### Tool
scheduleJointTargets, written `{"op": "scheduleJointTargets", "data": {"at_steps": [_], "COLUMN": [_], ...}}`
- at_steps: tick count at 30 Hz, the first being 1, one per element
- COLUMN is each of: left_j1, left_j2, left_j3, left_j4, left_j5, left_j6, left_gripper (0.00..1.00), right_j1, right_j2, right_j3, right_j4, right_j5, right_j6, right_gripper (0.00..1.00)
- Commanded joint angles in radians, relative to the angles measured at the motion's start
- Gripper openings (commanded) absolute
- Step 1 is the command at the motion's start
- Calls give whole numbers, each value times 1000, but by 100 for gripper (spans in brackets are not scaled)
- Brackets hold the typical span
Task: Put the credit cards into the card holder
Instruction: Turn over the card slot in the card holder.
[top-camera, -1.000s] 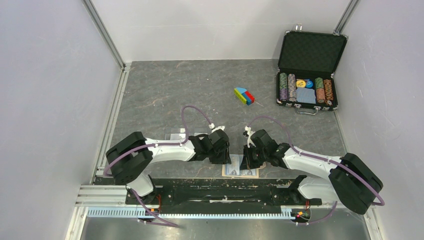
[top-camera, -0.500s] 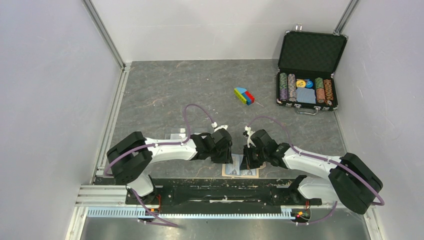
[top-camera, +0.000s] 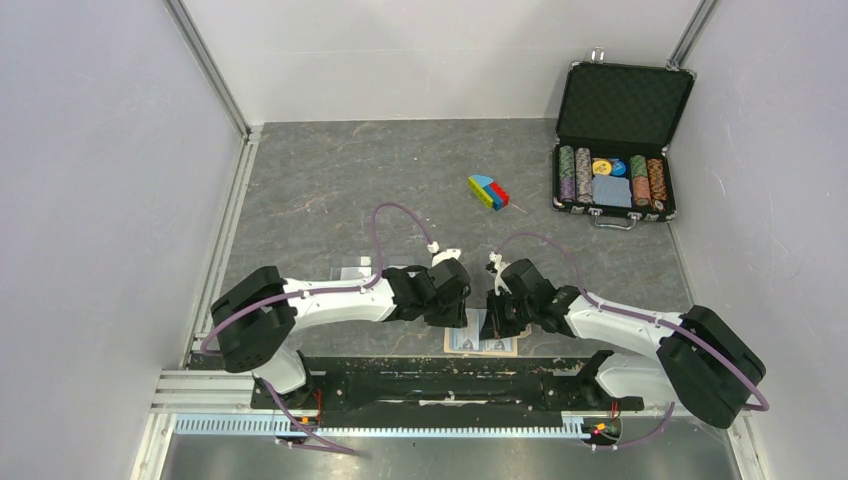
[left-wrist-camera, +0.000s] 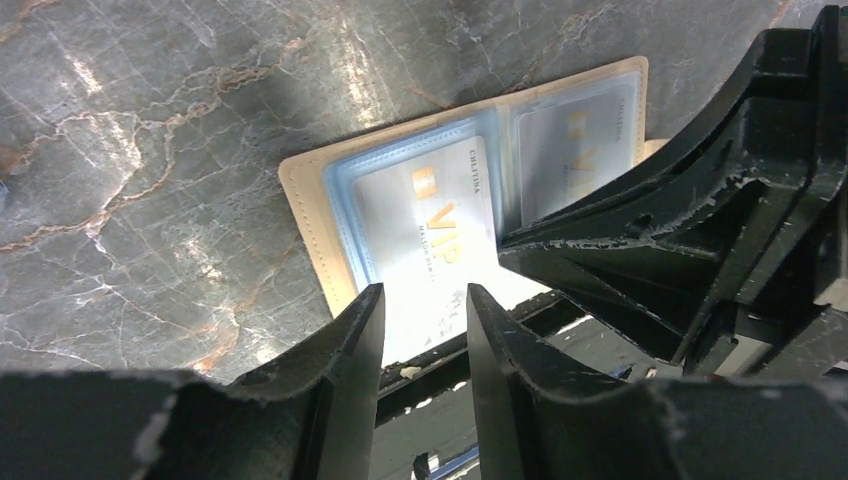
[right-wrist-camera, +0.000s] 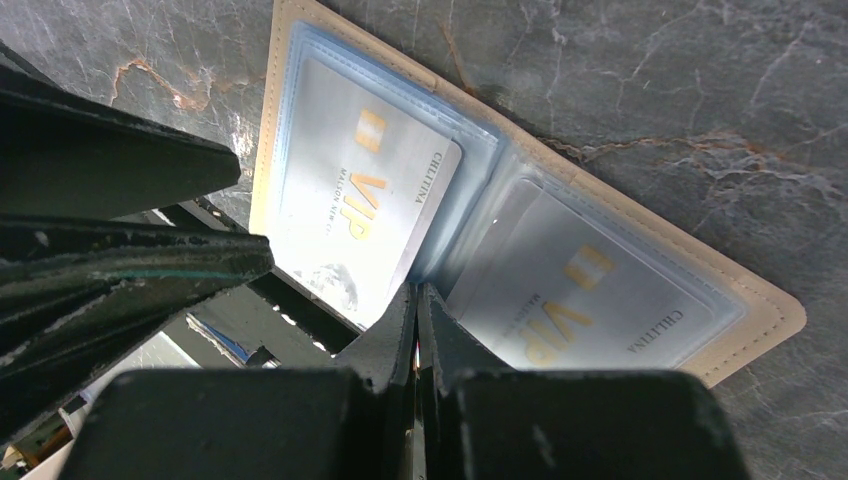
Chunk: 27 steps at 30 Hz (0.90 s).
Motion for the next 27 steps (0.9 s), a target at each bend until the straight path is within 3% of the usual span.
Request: {"op": "scheduleJointTargets", "data": {"at_steps": [1, 10, 27], "left_j1": [-12, -14, -27], "left_j2": [16, 98, 91], "left_j3": [37, 9, 31], "left_j4": [11, 33, -70], "left_j5": [-24, -15, -111], "left_j6": [35, 23, 29], "left_gripper": [43, 43, 51], "right_j1": [10, 11, 11], "right_j2": [17, 17, 19], "right_j3": [-2, -1, 1], "right_j4": [-20, -21, -22], "right_j5": [17, 15, 17], "right_j6": [-10, -8, -8], "right_gripper": [0, 0, 0]}}
